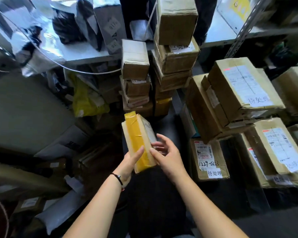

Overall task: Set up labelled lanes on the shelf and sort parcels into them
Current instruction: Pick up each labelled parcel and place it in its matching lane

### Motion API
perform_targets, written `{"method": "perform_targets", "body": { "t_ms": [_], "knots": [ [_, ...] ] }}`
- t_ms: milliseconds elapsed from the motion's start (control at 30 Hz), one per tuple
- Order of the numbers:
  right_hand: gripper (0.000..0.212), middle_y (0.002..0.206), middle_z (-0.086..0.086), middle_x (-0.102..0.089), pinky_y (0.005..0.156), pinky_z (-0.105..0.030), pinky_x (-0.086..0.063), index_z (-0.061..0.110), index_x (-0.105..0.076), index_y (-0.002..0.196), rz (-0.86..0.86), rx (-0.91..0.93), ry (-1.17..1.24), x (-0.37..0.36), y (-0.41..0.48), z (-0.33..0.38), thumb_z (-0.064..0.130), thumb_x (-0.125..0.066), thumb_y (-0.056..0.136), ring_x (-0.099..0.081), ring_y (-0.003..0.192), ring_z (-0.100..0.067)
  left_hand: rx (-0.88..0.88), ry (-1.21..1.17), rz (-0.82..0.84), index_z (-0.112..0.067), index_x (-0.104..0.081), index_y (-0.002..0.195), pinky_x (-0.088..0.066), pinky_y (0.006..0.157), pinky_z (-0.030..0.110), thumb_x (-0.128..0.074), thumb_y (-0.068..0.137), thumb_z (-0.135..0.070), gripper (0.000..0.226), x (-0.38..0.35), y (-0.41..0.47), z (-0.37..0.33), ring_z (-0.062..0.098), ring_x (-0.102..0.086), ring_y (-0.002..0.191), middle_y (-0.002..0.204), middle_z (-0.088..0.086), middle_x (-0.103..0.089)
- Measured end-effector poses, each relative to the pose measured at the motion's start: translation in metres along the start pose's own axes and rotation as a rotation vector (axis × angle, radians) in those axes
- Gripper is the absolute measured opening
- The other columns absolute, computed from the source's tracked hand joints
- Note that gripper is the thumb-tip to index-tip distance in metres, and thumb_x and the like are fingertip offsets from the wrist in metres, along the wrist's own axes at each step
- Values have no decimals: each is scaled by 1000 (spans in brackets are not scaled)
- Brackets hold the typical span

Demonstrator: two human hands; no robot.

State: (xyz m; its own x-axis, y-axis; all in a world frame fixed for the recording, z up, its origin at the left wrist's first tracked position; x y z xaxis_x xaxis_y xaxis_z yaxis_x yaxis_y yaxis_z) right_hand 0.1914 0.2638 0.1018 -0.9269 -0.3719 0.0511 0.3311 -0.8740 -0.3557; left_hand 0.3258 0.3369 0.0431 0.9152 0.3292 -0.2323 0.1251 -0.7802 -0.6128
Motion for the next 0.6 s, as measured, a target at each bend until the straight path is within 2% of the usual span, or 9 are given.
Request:
{"method": "perform_targets", "body": {
  "t_ms": [100,200,300,433,533,600],
  "knots": [
    [37,112,3,-74,87,-22,-57,30,-62,121,56,69,-22,-14,-19,26,5,-67,94,-69,98,-6,-91,-128,21,-19,-47,144,-41,109,58,-76,80,-53,78,0,-20,-8,37,-59,125,135,17,-61],
    [33,113,4,-74,90,-19,-54,26,-63,124,111,120,-86,-20,-40,44,5,-62,98,-68,104,-2,-121,-199,-50,-20,-44,142,-45,105,59,-89,63,-54,97,10,-38,-6,35,-63,120,132,15,-64],
    [36,114,7,-74,96,-21,-52,36,-64,117,117,161,-142,-23,-62,52,6,-60,98,-68,109,-3,-138,-224,6,-16,-42,143,-47,103,56,-93,55,-55,109,5,-53,-8,36,-63,119,132,17,-63],
    [35,119,3,-72,93,-20,-52,33,-65,116,111,178,-108,-18,-88,64,3,-56,100,-66,114,-7,-152,-214,62,-23,-36,144,-60,79,40,-97,41,-51,123,-2,-73,-23,29,-69,110,129,13,-65],
    [27,118,6,-70,88,-23,-55,35,-66,112,-92,208,-24,17,-98,79,11,-61,99,-67,111,-8,-178,-234,145,-23,-34,147,-59,81,41,-98,44,-46,124,-14,-87,-36,32,-67,114,131,15,-64],
    [25,124,8,-67,96,-28,-52,38,-63,114,-256,190,12,49,-99,76,19,-64,97,-62,115,-7,-244,-278,247,-11,-38,147,-58,85,42,-92,60,-41,106,-28,-98,-53,36,-63,119,134,20,-61]
  ]
}}
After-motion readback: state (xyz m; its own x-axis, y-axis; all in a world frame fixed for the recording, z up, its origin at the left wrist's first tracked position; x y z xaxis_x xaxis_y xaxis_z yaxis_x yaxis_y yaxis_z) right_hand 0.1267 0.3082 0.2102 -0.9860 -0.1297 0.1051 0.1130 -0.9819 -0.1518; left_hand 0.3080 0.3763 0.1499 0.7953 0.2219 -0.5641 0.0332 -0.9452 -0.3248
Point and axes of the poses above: each hand's wrist, its own y-axis towards the middle knuckle, its own x-axis out of the back of the hand, z = x × y, the point moved 10 cm from there along y, towards the middle knuckle
